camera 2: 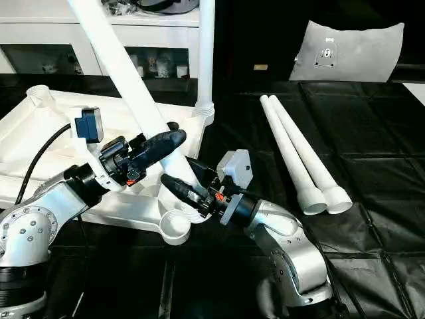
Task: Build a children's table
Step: Pick table leg
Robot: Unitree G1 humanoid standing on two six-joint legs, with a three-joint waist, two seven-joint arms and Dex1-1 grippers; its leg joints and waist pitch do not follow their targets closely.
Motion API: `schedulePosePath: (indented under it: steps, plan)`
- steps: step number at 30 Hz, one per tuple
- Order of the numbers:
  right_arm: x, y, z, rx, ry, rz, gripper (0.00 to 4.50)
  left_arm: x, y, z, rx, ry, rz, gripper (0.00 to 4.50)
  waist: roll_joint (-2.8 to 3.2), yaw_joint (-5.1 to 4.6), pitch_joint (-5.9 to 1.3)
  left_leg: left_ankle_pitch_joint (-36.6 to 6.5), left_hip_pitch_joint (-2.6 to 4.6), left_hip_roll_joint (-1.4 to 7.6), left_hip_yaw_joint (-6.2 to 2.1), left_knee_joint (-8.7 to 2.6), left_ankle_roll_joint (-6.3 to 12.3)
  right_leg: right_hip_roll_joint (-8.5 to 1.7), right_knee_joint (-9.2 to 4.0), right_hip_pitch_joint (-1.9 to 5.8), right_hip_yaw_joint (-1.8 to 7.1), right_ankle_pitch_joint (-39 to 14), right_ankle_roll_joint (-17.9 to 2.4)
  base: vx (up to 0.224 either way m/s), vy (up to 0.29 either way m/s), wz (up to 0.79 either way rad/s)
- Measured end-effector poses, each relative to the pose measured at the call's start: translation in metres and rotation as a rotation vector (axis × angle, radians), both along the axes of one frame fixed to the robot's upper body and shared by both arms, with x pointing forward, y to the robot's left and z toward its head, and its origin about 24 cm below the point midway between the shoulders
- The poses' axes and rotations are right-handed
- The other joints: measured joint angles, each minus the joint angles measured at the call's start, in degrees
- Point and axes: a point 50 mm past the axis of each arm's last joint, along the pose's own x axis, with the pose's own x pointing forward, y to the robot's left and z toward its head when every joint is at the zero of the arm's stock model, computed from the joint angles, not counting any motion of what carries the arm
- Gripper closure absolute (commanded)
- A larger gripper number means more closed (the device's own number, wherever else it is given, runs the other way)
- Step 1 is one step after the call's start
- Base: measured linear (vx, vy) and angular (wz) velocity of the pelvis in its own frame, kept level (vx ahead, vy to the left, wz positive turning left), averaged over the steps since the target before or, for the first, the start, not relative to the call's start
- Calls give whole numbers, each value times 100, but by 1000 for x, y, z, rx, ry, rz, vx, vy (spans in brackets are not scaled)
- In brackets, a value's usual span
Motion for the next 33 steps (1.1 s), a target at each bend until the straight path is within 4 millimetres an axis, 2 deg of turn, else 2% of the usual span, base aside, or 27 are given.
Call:
schedulePosePath:
  steps: [6,7,8,11,23,33]
  plan:
    - [0,0,0,1,-1,-6,260,3,1,-3,24,5,43,120,0,0,0,0,1,0,0,2,0,0,2,1,0,1,0,0,0,0]
    - [0,0,0,2,-2,-8,260,4,1,-5,41,3,54,120,0,1,0,0,1,0,0,2,0,0,2,1,0,1,0,0,0,0]
    - [1,0,-1,1,2,-15,260,5,1,-8,144,-46,73,120,-4,3,-2,0,2,3,-1,2,0,2,1,2,-2,1,0,0,0,0]
    - [2,0,-3,-1,15,-28,260,6,0,-9,186,-96,94,120,-3,2,-2,1,2,1,1,2,1,-1,0,3,0,2,2,0,0,0]
    - [1,1,-4,-9,17,-21,260,3,0,-11,206,-172,71,223,-3,3,-2,1,5,1,1,7,0,-1,13,2,0,3,1,0,0,0]
    - [2,0,-6,-15,21,-17,261,2,-2,-12,206,-177,57,239,-3,0,-2,2,8,2,2,11,0,-1,24,1,0,3,0,0,0,0]
